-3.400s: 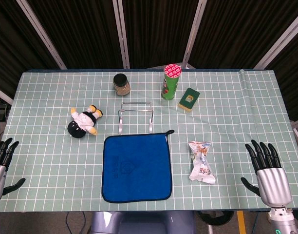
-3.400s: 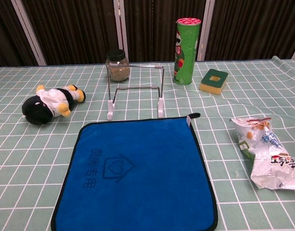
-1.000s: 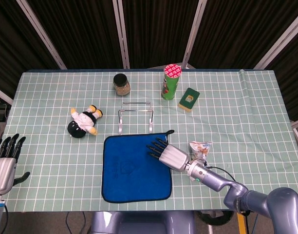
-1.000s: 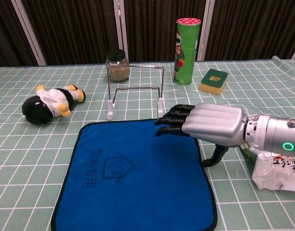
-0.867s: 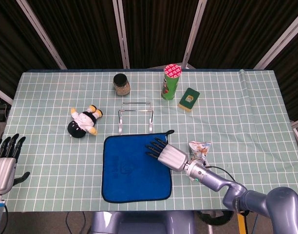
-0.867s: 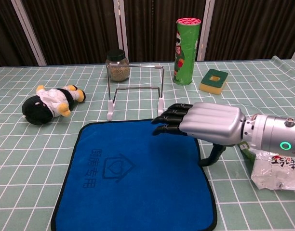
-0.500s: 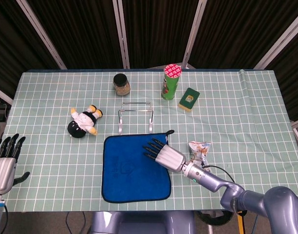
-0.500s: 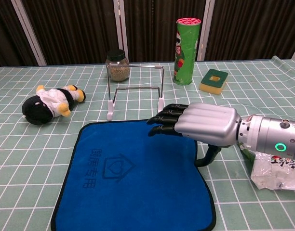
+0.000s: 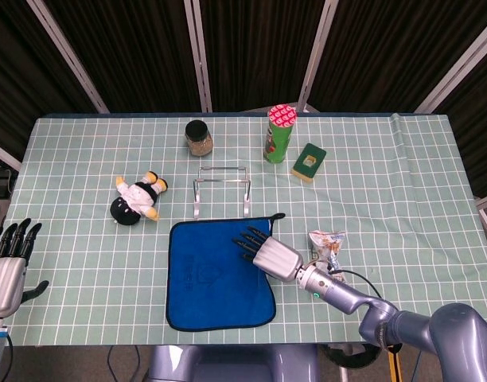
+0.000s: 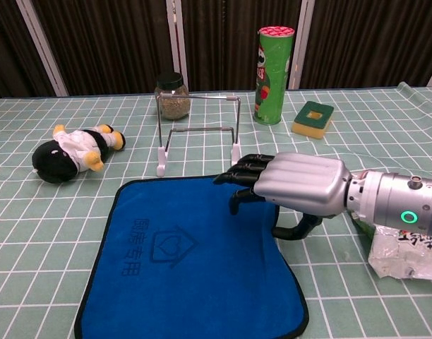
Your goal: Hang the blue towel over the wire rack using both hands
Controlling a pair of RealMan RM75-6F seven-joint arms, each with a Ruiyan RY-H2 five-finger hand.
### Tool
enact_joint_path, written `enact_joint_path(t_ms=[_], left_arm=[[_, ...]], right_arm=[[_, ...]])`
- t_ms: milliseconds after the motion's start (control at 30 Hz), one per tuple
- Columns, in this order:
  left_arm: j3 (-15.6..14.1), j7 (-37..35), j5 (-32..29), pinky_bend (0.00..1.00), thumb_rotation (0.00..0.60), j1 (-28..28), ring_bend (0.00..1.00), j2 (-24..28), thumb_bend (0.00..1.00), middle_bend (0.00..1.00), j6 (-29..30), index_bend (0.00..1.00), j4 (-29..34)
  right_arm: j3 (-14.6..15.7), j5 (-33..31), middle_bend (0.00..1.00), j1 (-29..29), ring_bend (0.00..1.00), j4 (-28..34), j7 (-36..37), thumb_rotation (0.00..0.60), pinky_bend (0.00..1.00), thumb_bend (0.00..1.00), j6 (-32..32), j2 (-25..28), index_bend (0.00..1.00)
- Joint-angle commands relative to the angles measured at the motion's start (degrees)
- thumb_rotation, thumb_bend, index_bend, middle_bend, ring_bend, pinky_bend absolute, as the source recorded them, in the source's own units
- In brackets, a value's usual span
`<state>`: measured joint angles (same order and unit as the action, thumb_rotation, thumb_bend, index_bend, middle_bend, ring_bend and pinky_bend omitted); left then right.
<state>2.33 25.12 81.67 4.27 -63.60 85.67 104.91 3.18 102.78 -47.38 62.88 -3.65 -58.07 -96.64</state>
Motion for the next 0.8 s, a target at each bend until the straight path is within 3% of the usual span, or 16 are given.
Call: enact_joint_path(t_ms=[33, 400, 567, 700, 800], left_arm=[[-0.02, 0.01, -0.05, 0.0, 0.6, 0.04, 0.0, -0.02, 0.0, 0.0, -0.08, 0.0, 0.0], [-0.08, -0.24, -0.04, 0.0, 0.6, 0.09, 0.0, 0.08, 0.0, 0.0, -0.06, 0.0, -0.05], [0.01, -0.05, 0.34, 0.0, 0.6, 1.11, 0.0, -0.44, 0.0, 0.0, -1.36, 0.0, -0.66], [0.29, -1.56, 3.6, 0.0, 0.6, 4.88, 0.0, -1.19, 0.0, 0.0, -5.66, 0.0, -3.25], [0.47, -3.78, 9.5, 0.0, 0.6, 10.64, 0.0, -3.37, 0.0, 0.0, -11.24, 0.09, -8.0]], right_arm=[[0.14, 0.11, 0.0, -0.05, 0.0, -0.24, 0.16, 0.6, 0.0, 0.31, -0.29, -0.26, 0.38], [0.75, -0.07, 0.0, -0.14, 0.0, -1.68, 1.43, 0.6, 0.0, 0.38, -0.82, -1.26, 0.62], [0.92, -0.07, 0.0, -0.09, 0.0, -2.35, 2.97, 0.6, 0.0, 0.4, -1.69, -1.91, 0.67], [0.84, -0.11, 0.0, -0.23, 0.0, -1.74, 3.38, 0.6, 0.0, 0.4, -2.15, -1.67, 0.67], [0.45, -0.38, 0.0, -0.4, 0.0, -0.39, 3.29, 0.6, 0.0, 0.41, -2.4, -1.1, 0.67]])
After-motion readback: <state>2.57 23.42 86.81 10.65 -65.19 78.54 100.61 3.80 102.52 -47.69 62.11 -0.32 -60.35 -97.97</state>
